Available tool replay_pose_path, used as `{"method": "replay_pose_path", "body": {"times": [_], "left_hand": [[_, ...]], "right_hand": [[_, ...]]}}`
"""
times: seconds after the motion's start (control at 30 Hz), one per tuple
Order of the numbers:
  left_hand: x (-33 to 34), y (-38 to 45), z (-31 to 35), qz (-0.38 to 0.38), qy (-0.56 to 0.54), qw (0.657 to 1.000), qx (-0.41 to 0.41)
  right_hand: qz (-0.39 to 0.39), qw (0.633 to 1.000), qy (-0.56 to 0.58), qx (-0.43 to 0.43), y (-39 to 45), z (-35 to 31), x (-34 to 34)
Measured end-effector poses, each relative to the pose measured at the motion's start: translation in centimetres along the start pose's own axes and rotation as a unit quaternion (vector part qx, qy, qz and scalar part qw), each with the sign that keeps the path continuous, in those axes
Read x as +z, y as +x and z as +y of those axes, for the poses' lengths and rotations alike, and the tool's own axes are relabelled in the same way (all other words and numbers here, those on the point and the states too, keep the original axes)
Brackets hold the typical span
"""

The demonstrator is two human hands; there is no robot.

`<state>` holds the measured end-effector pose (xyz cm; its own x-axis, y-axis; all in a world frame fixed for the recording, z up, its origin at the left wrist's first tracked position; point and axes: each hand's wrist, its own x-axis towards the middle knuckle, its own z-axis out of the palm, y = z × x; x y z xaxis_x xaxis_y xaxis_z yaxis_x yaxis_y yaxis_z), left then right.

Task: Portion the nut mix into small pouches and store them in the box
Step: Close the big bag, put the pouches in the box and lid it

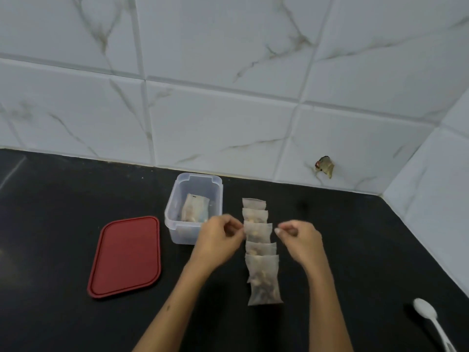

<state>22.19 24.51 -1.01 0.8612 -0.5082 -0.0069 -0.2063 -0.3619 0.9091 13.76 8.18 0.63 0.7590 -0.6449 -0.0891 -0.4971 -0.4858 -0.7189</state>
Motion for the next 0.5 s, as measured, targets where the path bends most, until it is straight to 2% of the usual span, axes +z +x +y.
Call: {"method": "replay_pose_path", "body": {"times": [0.1,0.2,0.4,0.5], "left_hand": [[3.9,-1.0,-1.3,0.003,0.022,0.994,-0.106],[6.3,-1.0,-2.3,0.025,0.02,0.982,-0.184],[8.0,-0.6,-3.9,0.069,-0.098,0.957,-0.266],[8.3,-0.9,-4.1,0.068,-0.135,0.951,-0.27]], "right_hand": [[-0.002,0.996,0.042,0.079,0.0,3.7,0.9],[-0.035,0.991,0.068,0.113,0.4,5.6,2.4],[-0.095,0.98,0.12,0.131,0.4,6.7,3.5],[-0.129,0.97,0.161,0.126,0.5,7.4,3.2]]}}
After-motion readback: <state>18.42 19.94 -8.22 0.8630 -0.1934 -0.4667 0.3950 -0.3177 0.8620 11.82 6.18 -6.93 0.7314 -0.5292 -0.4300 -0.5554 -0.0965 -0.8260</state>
